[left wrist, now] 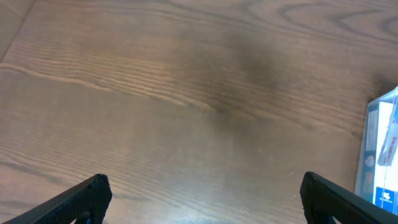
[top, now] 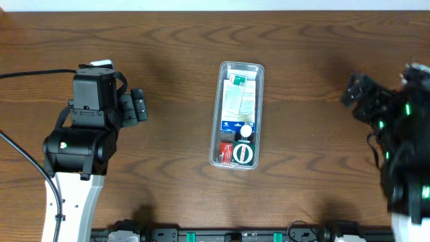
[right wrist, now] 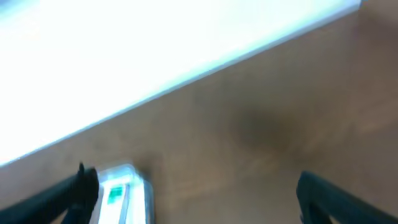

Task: Pack container

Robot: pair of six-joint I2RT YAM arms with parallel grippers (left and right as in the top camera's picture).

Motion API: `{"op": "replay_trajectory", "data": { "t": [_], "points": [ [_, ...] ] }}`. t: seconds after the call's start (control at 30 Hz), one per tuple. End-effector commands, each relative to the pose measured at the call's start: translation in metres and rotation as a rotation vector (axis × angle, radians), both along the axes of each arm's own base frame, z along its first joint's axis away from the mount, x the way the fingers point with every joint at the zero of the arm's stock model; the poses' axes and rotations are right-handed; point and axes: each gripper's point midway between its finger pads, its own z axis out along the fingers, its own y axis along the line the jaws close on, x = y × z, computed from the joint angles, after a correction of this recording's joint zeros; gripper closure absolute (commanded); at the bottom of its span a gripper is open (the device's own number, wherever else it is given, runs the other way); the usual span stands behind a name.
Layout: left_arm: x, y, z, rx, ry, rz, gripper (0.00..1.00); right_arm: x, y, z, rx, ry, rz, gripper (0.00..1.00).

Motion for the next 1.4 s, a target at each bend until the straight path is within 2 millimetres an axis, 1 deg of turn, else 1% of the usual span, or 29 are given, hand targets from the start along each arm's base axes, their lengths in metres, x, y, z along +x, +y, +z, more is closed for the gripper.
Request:
{"op": "replay_trajectory", "data": {
  "t": [0.0, 0.07, 0.17, 0.27, 0.4, 0.47, 0.6, 0.8, 1.0, 1.37],
  "points": [
    [-0.001, 0.004, -0.001, 0.006, 0.001, 0.017, 0.02, -0.022, -0.007, -0.026, -0.173, -0.018, 0.024, 0.01],
    [-0.001, 0.004, -0.001, 0.006, 0.001, 0.017, 0.02, -0.034, -0.007, -0.043, -0.212, -0.024, 0.038, 0.01],
    [-0.001, 0.004, -0.001, 0.006, 0.001, 0.017, 0.02, -0.051, -0.006, -0.075, -0.233, -0.007, 0.046, 0.01],
    [-0.001, 0.004, -0.001, 0.006, 0.001, 0.017, 0.02, -0.063, -0.006, -0.112, -0.231, 0.017, 0.049, 0.01],
    [-0.001, 0.004, -0.001, 0.006, 0.001, 0.017, 0.02, -0.075, -0.002, -0.162, -0.212, 0.053, 0.063, 0.01],
    [-0.001, 0.004, -0.001, 0.006, 0.001, 0.017, 0.02, -0.079, -0.002, -0.18, -0.2, 0.061, 0.059, 0.02],
    [-0.001, 0.004, -0.001, 0.006, 0.001, 0.017, 0.02, -0.083, -0.002, -0.204, -0.187, 0.059, 0.053, 0.01],
    [-0.001, 0.004, -0.001, 0.006, 0.001, 0.017, 0.02, -0.085, 0.0, -0.225, -0.182, 0.056, 0.063, 0.01],
    [-0.001, 0.004, -0.001, 0.006, 0.001, 0.017, 0.02, -0.084, 0.0, -0.214, -0.187, -0.002, 0.058, 0.01],
    [-0.001, 0.004, -0.001, 0.006, 0.001, 0.017, 0.02, -0.084, 0.0, -0.214, -0.187, -0.002, 0.057, 0.01]
  ]
}}
